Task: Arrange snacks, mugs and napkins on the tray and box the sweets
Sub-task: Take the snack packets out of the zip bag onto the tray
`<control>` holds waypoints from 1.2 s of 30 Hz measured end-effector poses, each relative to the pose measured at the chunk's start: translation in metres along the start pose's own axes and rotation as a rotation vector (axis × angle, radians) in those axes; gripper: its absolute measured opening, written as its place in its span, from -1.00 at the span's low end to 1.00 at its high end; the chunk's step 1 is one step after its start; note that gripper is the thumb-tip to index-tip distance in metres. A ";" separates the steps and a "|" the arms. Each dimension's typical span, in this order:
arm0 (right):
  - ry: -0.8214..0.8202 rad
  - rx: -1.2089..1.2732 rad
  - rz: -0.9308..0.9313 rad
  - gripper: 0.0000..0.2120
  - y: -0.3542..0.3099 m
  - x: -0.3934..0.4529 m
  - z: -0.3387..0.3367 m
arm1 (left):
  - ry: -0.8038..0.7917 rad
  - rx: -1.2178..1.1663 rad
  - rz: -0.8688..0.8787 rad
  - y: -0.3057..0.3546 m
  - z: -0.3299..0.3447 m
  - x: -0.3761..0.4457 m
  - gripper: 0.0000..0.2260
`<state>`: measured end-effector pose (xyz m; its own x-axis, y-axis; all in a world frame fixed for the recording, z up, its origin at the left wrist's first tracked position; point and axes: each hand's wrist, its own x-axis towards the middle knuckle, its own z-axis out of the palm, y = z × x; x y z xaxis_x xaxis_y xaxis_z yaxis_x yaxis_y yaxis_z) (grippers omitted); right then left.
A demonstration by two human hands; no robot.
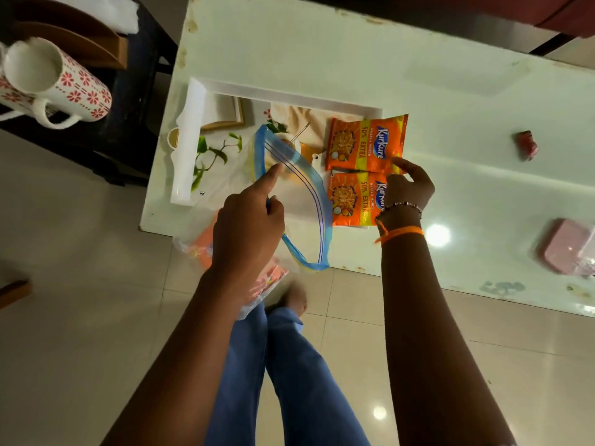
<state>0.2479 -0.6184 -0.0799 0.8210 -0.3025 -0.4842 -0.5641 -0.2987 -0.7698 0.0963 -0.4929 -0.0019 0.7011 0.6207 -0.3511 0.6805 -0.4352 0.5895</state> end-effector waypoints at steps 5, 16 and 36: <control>-0.525 -0.099 -0.244 -0.72 -0.025 -0.066 -0.005 | 0.021 -0.075 -0.020 -0.015 -0.011 -0.018 -0.49; -1.319 -1.430 -0.649 -0.52 0.017 -0.168 0.091 | 0.194 -0.137 -0.086 -0.080 -0.062 -0.093 -0.39; -1.214 -1.261 -0.679 -0.80 0.083 -0.255 0.135 | 0.206 -0.124 -0.101 -0.140 -0.078 -0.123 -0.42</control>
<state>0.0041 -0.4434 -0.0765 0.1920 0.6918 -0.6961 0.5808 -0.6518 -0.4877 -0.1014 -0.4576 0.0152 0.5640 0.7824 -0.2643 0.7045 -0.2889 0.6482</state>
